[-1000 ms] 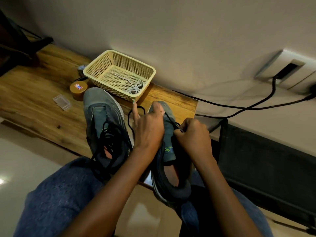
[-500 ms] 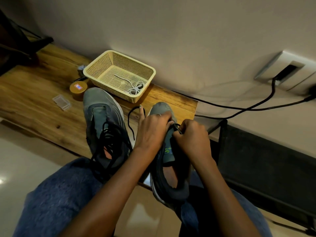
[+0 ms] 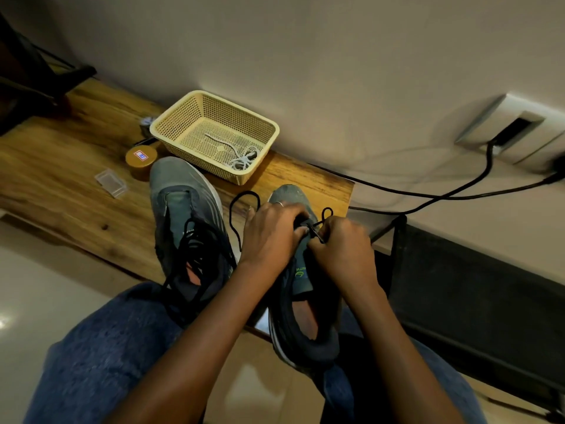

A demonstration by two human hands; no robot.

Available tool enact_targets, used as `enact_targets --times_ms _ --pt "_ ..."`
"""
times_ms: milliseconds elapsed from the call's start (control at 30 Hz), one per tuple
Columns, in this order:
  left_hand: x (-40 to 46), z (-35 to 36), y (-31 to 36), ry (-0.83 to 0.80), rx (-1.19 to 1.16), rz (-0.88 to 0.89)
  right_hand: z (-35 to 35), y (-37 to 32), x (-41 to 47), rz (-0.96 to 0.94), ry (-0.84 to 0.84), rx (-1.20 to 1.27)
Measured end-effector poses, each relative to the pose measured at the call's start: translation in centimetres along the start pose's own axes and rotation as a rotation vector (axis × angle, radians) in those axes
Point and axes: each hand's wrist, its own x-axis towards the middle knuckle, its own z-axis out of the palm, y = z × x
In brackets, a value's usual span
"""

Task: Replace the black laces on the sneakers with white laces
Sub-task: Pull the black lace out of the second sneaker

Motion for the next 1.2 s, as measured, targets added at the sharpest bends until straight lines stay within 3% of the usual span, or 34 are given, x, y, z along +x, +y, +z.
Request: enact_targets --times_ms 233,433,600,800,1033,1200 --pt "0.1 0.5 0.1 0.029 0.099 0.011 0.1 0.0 0.1 0.03 -0.009 0.0" --pt "0.1 0.3 0.2 0.098 -0.115 -0.127 0.0 0.0 0.2 0.038 0.022 0.012" --pt "-0.1 -0.3 -0.1 -0.081 -0.032 -0.017 0.0 0.1 0.1 0.007 0.011 -0.003" --pt "0.0 -0.3 0.2 -0.004 0.031 0.007 0.1 0.2 0.1 -0.005 0.014 -0.001" --pt "0.1 0.6 0.0 0.141 -0.3 -0.25 0.0 0.2 0.2 0.022 0.037 0.021" --pt "0.0 0.6 0.0 0.046 -0.08 -0.05 0.1 0.4 0.3 0.004 0.026 -0.002"
